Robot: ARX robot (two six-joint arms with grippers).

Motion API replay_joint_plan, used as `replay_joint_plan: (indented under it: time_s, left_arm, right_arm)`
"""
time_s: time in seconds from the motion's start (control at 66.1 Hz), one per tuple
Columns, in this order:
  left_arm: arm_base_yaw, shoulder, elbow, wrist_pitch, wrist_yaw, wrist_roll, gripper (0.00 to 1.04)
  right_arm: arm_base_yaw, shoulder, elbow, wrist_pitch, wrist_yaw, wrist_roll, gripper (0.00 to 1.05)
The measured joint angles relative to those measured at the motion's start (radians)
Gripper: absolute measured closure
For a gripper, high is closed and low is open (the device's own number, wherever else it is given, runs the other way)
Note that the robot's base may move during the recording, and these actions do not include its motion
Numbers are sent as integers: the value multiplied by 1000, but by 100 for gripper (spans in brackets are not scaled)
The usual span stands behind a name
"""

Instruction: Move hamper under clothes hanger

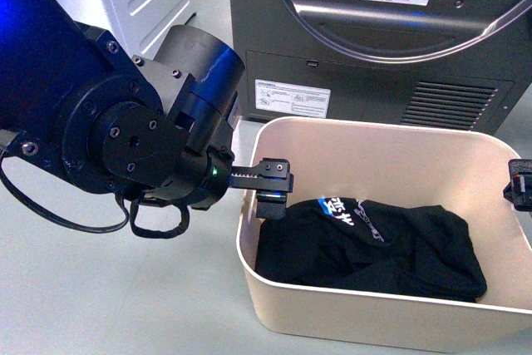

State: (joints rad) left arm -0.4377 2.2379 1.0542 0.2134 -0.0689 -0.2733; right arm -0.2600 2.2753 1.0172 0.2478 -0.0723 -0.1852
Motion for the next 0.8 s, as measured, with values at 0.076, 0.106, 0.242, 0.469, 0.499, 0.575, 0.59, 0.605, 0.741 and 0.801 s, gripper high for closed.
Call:
replay_joint_plan:
  time_s: [0.076, 0.106, 0.242, 0.469, 0.499, 0.575, 0.59, 0.605, 0.741, 0.801]
  left_arm:
    - [-3, 9, 6, -3, -1, -1, 7]
    - [-4, 14, 10, -4, -1, -2, 7]
    - [-11, 31, 24, -5, -5, -9, 7]
    - [-25, 53, 38, -14, -18, -11, 20]
    - [-26, 55, 39, -16, -18, -11, 23]
    - [-29, 60, 42, -18, -25, -11, 38]
    - [-30, 60, 42, -18, -26, -11, 40]
    - [-30, 60, 42, -18, -27, -11, 41]
    - [-32, 60, 44, -18, -34, -11, 61]
    - [-33, 60, 45, -18, -32, -11, 70]
  right_arm:
    - [0, 11, 6, 0, 5, -4, 8]
    - [0, 17, 8, 2, 8, -6, 8]
    - [-3, 44, 14, 8, 15, -11, 8]
    - [-8, 82, 14, 29, 24, -13, 22]
    - [-9, 84, 14, 31, 24, -13, 26]
    - [-9, 87, 14, 39, 16, -13, 40]
    - [-8, 88, 13, 39, 15, -13, 41]
    - [-8, 88, 13, 39, 14, -13, 43]
    - [-5, 89, 13, 39, 5, -13, 62]
    - [-2, 89, 13, 39, 5, -13, 71]
